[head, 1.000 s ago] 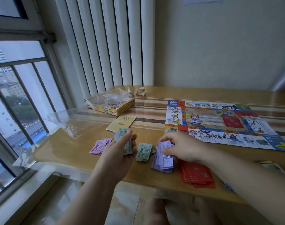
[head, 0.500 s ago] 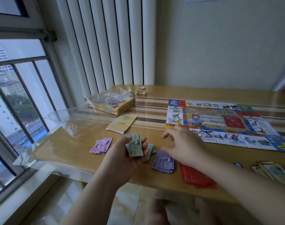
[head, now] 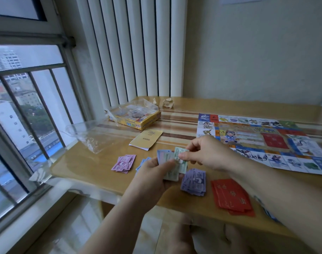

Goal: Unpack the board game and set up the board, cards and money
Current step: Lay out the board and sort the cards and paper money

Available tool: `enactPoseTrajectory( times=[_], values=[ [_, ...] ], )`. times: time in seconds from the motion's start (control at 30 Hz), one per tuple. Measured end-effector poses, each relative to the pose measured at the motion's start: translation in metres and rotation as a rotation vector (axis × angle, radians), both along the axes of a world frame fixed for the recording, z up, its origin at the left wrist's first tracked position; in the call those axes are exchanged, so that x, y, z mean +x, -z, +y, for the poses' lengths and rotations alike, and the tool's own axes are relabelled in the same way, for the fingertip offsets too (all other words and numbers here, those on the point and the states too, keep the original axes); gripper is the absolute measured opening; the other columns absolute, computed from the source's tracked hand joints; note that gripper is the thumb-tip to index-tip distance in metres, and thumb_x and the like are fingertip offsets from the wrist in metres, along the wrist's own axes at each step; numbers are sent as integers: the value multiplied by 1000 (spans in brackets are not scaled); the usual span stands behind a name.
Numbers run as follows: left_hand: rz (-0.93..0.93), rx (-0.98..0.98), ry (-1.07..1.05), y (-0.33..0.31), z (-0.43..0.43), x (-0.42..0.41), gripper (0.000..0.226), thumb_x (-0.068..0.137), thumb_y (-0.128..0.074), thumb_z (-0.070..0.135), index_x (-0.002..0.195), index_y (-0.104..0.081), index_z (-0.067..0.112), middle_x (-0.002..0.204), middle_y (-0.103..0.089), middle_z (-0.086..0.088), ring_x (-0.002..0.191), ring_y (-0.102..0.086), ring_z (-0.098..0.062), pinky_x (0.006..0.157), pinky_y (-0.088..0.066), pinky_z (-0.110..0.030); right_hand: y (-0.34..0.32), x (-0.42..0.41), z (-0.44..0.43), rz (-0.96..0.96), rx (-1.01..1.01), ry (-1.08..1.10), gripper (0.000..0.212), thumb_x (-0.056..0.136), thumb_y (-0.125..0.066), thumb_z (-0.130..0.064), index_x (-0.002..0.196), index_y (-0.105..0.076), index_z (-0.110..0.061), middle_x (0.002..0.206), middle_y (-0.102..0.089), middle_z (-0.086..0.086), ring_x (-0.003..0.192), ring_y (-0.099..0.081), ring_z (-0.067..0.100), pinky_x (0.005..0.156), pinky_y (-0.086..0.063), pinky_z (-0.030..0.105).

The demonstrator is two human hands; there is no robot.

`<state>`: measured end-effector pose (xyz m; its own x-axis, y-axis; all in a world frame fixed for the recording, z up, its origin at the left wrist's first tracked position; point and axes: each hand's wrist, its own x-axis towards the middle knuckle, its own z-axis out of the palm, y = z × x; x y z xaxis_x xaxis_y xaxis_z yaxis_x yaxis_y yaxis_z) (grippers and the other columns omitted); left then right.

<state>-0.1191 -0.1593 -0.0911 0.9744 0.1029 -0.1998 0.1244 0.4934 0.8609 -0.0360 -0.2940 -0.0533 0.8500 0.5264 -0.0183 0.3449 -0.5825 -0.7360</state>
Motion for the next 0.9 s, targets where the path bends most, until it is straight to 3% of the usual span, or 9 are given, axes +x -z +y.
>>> enactPoseTrajectory(
  times=[0.1, 0.3, 0.43, 0.63, 0.73, 0.9],
  values=[
    [-3, -15, -18, 0, 4, 2, 16, 96, -43, 2, 100, -58, -3, 84, -70, -20, 71, -69, -25, 65, -58, -32, 1, 4, 2, 47, -11, 13, 17, 81, -73, -32, 72, -65, -20, 68, -65, -4, 62, -58, 6, 65, -49, 25],
    [-27, 120, -67, 2, 12, 6, 15, 93, -50, 1, 104, -60, 2, 83, -73, -14, 74, -71, -22, 62, -58, -28, -8, 4, 8, 293, 144, 7, 15, 78, -75, -12, 83, -62, -10, 70, -65, 3, 56, -58, 7, 55, -49, 20],
    [-49, 135, -80, 1, 9, 9, 18, 93, -48, -3, 99, -60, 9, 83, -72, -13, 73, -70, -23, 66, -58, -33, -5, 0, 11, 411, 199, -12, 12, 80, -70, -4, 88, -63, -10, 72, -63, 5, 54, -55, 8, 51, -48, 18],
    [14, -28, -59, -1, 7, 9, 14, 95, -46, -1, 100, -59, -1, 88, -70, -20, 80, -68, -27, 81, -53, -38, -1, 3, 12, 248, 172, 41, 6, 82, -71, -7, 83, -67, -11, 70, -64, 2, 57, -58, 7, 53, -49, 17],
    [12, -41, -56, 1, 10, 7, 13, 95, -45, -2, 98, -57, -2, 79, -72, -17, 73, -70, -24, 71, -57, -33, -1, 6, 8, 201, 158, 52, 5, 82, -71, -9, 82, -67, -12, 69, -65, 0, 56, -58, 4, 56, -50, 17],
    [-21, 18, -83, 3, 12, 7, 11, 91, -51, -3, 98, -59, 0, 76, -73, -13, 70, -71, -22, 65, -59, -31, -3, 4, 3, 307, 215, 19, 9, 79, -72, -4, 81, -68, -12, 73, -69, 4, 64, -60, 12, 68, -53, 27]
  ],
)
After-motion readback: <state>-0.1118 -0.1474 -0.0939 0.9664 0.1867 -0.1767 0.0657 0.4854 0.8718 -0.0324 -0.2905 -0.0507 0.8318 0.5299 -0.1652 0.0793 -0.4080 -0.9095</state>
